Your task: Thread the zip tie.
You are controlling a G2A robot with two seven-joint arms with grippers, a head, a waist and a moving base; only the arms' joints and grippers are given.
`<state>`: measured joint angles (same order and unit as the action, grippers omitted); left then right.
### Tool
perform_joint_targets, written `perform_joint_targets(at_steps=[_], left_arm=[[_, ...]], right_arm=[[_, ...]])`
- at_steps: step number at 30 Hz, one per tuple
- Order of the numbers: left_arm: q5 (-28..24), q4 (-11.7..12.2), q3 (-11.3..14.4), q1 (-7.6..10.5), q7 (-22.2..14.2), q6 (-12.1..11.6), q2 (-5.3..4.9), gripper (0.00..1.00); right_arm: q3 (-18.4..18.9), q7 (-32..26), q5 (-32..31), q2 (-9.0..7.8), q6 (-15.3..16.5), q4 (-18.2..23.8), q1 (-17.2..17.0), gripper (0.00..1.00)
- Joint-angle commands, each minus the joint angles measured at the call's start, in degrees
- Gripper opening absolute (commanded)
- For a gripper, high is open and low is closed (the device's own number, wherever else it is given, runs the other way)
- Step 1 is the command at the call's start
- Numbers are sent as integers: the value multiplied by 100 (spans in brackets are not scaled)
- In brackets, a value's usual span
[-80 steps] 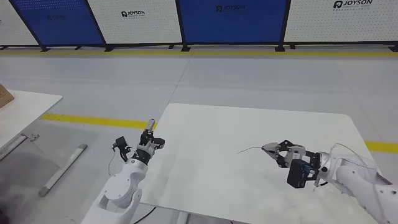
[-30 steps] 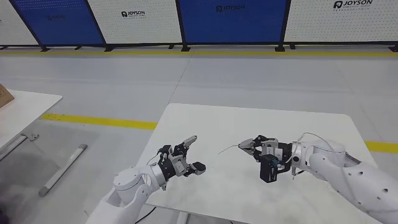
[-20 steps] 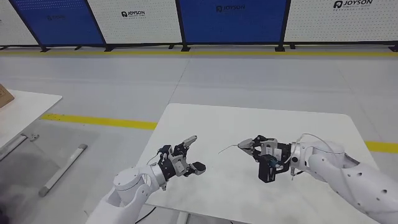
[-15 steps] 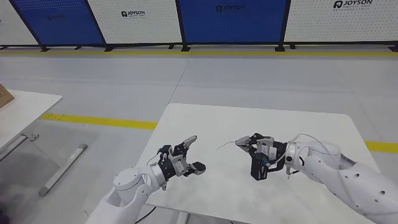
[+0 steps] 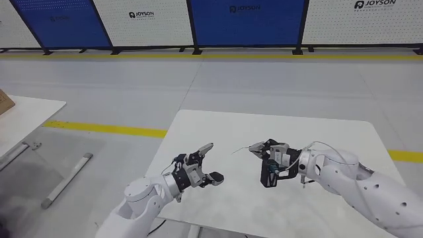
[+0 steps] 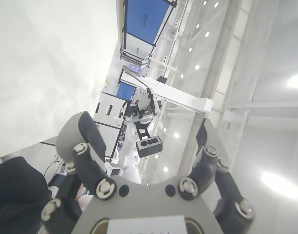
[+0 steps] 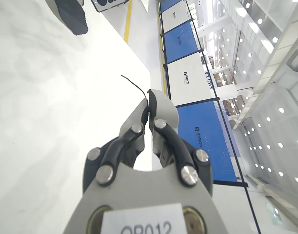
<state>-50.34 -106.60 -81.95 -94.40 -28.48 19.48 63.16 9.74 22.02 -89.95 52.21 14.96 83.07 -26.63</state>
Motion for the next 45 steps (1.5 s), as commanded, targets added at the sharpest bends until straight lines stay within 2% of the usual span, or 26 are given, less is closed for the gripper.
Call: perform_joint_targets(at_steps=[1,3,5,6,7,16,18,21,23,25,33,38,45], left_arm=[[-59,-75,166,80,94,0,-13,100],[-191,-40,383,207,220,0,-36,100],[-290,94,604,386,378,0,-76,100],[-305,252,803,515,517,0,-117,100],[-307,290,851,555,554,0,-129,100],[-323,293,852,557,569,-14,-127,100],[-503,303,850,593,746,-79,-105,100],[-714,239,912,696,1131,-117,-63,100],[-663,192,1002,794,1402,-26,-44,100],[-464,188,1169,865,1752,0,-36,100],[-464,188,1169,865,1752,0,-36,100],[-534,211,1239,891,1744,-239,-3,100],[-501,234,1385,993,1949,-336,43,100]], right_arm=[[0,0,0,0,0,0,0,0],[0,0,0,0,0,0,0,0],[0,0,0,0,0,0,0,0],[0,0,0,0,0,0,0,0],[0,0,0,0,0,0,0,0],[0,0,0,0,0,0,0,0],[25,-42,0,7,-8,40,-50,0],[0,-234,0,38,171,221,9,0],[0,-391,0,57,221,318,32,0],[0,-482,0,65,63,345,21,0],[0,-482,0,65,63,345,21,0],[0,-482,0,65,63,345,21,0],[0,-482,0,65,63,345,21,0]])
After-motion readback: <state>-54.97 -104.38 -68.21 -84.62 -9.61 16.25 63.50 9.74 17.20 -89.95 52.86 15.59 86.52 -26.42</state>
